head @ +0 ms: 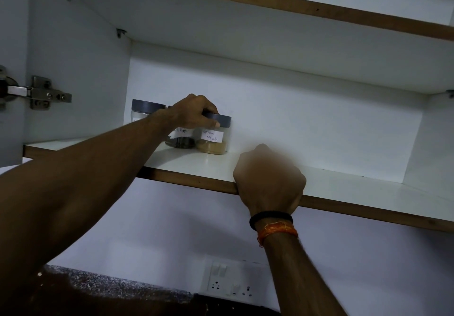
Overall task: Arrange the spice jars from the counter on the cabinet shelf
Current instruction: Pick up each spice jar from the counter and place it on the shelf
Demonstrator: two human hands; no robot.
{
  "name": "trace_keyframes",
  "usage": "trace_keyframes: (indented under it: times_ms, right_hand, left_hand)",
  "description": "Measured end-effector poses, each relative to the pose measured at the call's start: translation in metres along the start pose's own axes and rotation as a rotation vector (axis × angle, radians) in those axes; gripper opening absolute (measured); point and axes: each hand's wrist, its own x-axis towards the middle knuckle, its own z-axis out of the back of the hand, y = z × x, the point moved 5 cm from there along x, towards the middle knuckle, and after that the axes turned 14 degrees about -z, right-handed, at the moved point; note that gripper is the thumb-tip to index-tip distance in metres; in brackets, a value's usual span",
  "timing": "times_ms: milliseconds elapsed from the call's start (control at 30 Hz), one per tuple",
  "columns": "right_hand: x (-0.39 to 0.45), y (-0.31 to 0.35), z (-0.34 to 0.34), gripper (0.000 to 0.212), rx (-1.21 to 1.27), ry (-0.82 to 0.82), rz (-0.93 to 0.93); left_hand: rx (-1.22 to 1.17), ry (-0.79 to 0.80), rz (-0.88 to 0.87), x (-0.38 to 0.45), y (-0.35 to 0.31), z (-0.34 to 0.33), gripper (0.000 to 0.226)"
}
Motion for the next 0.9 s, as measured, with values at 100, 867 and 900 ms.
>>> trace_keyframes:
  times_ms: [100,867,900]
  right_hand:
    - [0.000,0.000,0.000,0.026,-0.018,0.000,0.007]
    - [-0.006,-0.007,-0.005,0.032,-0.243,0.238,0.143]
    - [-0.009,-0.008,-0.004,0.034,-0.255,0.237,0.178]
  left_hand:
    - [-0.021,-0.010,0.022,-0.002,0.002,0.000,0.029]
    - [-0.258,-0.135,-0.088,-0.096,-0.141,0.015,0.039]
    - [-0.273,-0.151,-0.086,-0.104,-0.149,0.016,0.038]
